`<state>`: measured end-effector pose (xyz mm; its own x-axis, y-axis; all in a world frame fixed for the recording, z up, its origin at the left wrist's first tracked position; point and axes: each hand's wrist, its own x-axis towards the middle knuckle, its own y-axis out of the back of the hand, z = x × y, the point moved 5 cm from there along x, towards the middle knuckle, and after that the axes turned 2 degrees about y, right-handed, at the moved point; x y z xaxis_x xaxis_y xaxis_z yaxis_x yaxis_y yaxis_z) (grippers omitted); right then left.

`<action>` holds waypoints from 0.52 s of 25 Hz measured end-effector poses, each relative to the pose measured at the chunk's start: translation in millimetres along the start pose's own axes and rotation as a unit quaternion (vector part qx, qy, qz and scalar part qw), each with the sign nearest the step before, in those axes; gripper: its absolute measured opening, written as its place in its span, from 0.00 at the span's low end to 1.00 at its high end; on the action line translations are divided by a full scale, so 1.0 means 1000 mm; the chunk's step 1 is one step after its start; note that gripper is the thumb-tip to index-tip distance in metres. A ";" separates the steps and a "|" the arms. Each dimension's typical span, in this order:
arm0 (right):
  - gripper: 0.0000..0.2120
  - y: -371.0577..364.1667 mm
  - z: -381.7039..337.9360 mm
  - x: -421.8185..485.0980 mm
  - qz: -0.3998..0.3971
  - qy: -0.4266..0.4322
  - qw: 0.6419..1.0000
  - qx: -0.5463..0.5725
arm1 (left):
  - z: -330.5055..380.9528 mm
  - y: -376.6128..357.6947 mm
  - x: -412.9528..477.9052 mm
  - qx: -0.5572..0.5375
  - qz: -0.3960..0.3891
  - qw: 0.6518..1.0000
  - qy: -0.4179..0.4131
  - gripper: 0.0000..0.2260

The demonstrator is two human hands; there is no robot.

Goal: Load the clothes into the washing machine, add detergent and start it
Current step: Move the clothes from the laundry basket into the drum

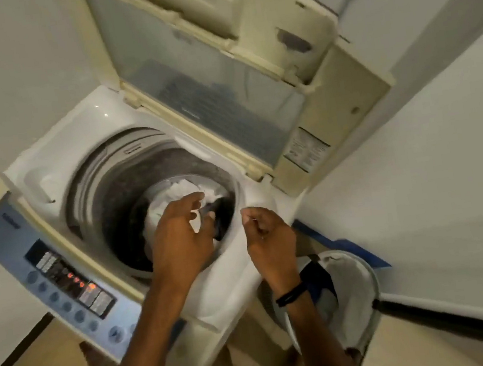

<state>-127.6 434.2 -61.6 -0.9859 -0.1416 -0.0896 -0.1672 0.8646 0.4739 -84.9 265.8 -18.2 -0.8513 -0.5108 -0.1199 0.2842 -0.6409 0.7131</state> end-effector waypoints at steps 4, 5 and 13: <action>0.05 0.075 0.066 -0.034 0.154 -0.091 0.977 0.114 | 0.062 -0.063 -0.061 -0.100 -0.015 0.995 -0.026 0.11; 0.05 0.092 0.093 -0.044 0.176 -0.114 0.973 0.100 | 0.073 -0.085 -0.077 -0.101 -0.039 0.993 -0.037 0.11; 0.09 0.115 0.425 -0.130 0.000 -0.412 0.911 -0.036 | -0.002 -0.365 -0.156 0.060 -0.327 0.943 0.013 0.15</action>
<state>-14.6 757.2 -368.0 -0.6486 0.2929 -0.7025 -0.1975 0.8265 0.5271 -54.8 578.5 -261.2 -0.8157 -0.0442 -0.5768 -0.3510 -0.7548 0.5542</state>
